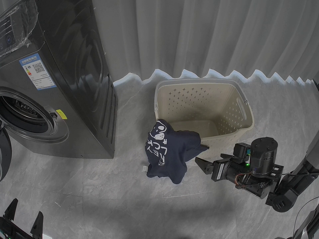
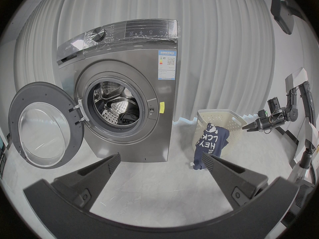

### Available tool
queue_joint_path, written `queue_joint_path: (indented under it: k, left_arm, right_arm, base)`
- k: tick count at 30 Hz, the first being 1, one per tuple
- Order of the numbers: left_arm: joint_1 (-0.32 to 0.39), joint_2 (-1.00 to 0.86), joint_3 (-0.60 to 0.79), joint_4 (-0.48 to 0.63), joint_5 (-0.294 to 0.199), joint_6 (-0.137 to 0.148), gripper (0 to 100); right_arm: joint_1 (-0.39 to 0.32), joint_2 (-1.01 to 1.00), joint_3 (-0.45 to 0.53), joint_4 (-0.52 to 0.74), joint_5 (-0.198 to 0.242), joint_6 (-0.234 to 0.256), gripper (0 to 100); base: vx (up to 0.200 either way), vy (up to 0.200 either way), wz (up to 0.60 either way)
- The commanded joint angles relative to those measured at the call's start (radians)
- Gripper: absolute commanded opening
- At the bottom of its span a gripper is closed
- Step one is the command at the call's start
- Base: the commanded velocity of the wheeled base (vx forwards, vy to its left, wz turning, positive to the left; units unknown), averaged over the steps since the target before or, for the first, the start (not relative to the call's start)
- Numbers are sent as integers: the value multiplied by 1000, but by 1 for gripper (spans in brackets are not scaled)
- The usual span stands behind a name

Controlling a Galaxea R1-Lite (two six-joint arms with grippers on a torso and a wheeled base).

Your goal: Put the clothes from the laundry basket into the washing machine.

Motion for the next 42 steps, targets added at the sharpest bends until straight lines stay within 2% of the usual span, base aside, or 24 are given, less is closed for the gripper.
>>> queue_joint_path:
  k: [1,12,19,27,32,42]
  left_arm:
    - [0,-12,16,0,0,-1,100]
    - [0,-12,16,0,0,1,100]
    - [0,-12,16,0,0,-1,100]
    - [0,-12,16,0,0,-1,100]
    - [0,-12,16,0,0,-1,100]
    - [0,-12,16,0,0,-1,100]
  right_arm:
    - [19,79,-48,-7,1,1,100]
    - [41,240,-166,-39,8,-2,100]
    - [33,412,-260,-168,13,-40,100]
    - [28,450,-323,-164,11,-45,100]
    - [27,522,-401,-181,10,-43,100]
    - [15,571,-469,-196,10,-43,100]
  base:
    - [0,0,0]
    - [0,0,0]
    - [0,0,0]
    - [0,0,0]
    - [0,0,0]
    - [0,0,0]
